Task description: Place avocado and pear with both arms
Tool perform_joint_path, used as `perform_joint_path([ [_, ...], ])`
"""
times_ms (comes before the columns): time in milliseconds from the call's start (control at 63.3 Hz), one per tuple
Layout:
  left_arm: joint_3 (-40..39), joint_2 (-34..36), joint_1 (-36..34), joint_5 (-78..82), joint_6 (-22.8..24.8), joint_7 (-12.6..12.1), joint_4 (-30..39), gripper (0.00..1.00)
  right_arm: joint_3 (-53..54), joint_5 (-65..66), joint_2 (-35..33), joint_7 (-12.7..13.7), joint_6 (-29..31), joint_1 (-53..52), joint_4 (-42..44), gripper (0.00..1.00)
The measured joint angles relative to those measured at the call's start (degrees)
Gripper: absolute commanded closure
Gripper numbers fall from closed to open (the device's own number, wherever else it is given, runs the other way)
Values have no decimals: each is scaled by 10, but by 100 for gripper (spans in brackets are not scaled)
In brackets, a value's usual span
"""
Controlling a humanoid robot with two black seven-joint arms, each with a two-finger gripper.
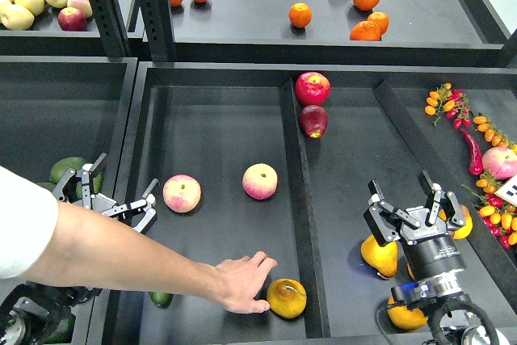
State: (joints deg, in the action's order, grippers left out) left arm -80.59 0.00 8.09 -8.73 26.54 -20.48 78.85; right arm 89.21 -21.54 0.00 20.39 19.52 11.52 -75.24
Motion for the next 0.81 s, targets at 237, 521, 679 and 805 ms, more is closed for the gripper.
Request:
perform_joint_path([
  [237,1,0,0,0,-3,-1,3,1,1,0,0,0,1,0,0,0],
  [521,0,0,0,1,1,1,-1,1,2,1,0,0,1,0,0,0],
  [679,0,0,0,1,1,2,-1,1,2,1,0,0,1,0,0,0],
  [805,0,0,0,1,1,2,-1,1,3,1,0,0,2,0,0,0],
])
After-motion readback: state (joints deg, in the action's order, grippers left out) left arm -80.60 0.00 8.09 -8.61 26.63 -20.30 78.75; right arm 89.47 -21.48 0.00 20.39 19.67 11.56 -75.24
